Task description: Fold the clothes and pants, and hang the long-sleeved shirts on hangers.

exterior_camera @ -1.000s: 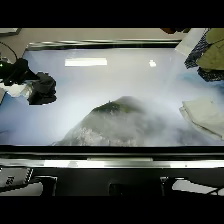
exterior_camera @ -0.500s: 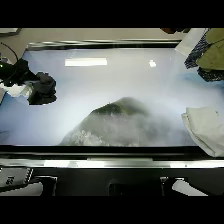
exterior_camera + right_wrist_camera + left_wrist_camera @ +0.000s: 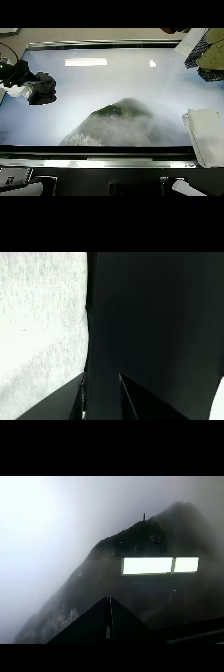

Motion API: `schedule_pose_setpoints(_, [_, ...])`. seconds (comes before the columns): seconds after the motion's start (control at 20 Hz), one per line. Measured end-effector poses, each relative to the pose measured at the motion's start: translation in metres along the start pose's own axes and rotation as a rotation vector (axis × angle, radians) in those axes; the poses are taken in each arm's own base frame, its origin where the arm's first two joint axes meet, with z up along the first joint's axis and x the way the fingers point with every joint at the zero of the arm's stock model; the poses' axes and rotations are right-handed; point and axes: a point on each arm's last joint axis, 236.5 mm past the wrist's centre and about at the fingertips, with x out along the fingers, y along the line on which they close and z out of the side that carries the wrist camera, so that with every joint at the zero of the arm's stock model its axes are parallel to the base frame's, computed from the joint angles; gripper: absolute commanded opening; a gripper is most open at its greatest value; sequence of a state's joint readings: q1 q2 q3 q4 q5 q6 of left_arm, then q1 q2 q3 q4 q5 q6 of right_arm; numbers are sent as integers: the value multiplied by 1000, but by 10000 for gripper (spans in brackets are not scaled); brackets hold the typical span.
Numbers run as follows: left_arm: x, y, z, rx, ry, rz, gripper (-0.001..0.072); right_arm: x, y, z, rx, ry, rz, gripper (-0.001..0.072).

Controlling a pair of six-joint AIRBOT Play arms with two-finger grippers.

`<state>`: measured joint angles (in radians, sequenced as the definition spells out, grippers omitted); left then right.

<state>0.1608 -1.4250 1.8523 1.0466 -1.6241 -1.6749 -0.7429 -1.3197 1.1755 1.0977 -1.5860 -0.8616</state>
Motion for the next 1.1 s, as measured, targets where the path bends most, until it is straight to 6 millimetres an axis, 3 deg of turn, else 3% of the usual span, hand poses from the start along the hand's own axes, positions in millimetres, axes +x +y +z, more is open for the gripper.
schedule_pose_setpoints(0.05, [0,1,0,-1,0,5,19,-4,10,3,-10,-14,53,127])
schedule_pose_setpoints(0.15, [2,6,1,-3,2,22,18,-22,48,8,-67,-53,236,114])
schedule_pose_setpoints(0.3, [5,17,2,18,2,60,17,-89,130,0,-273,-187,578,56])
schedule_pose_setpoints(0.4, [6,22,1,33,-9,79,17,-140,175,-35,-462,-268,737,38])
schedule_pose_setpoints(0.55, [8,24,-15,66,-7,93,17,-198,222,-121,-752,-334,880,38])
schedule_pose_setpoints(0.7, [9,24,-40,117,2,121,18,-234,240,-220,-1029,-368,958,37])
schedule_pose_setpoints(0.85, [7,28,-56,151,-9,156,18,-250,238,-296,-1231,-393,996,39])
schedule_pose_setpoints(0.95, [7,29,-61,160,-13,167,19,-254,234,-324,-1314,-410,1003,38])
schedule_pose_setpoints(1.1, [6,31,-64,167,-17,177,19,-252,228,-341,-1378,-418,986,39])
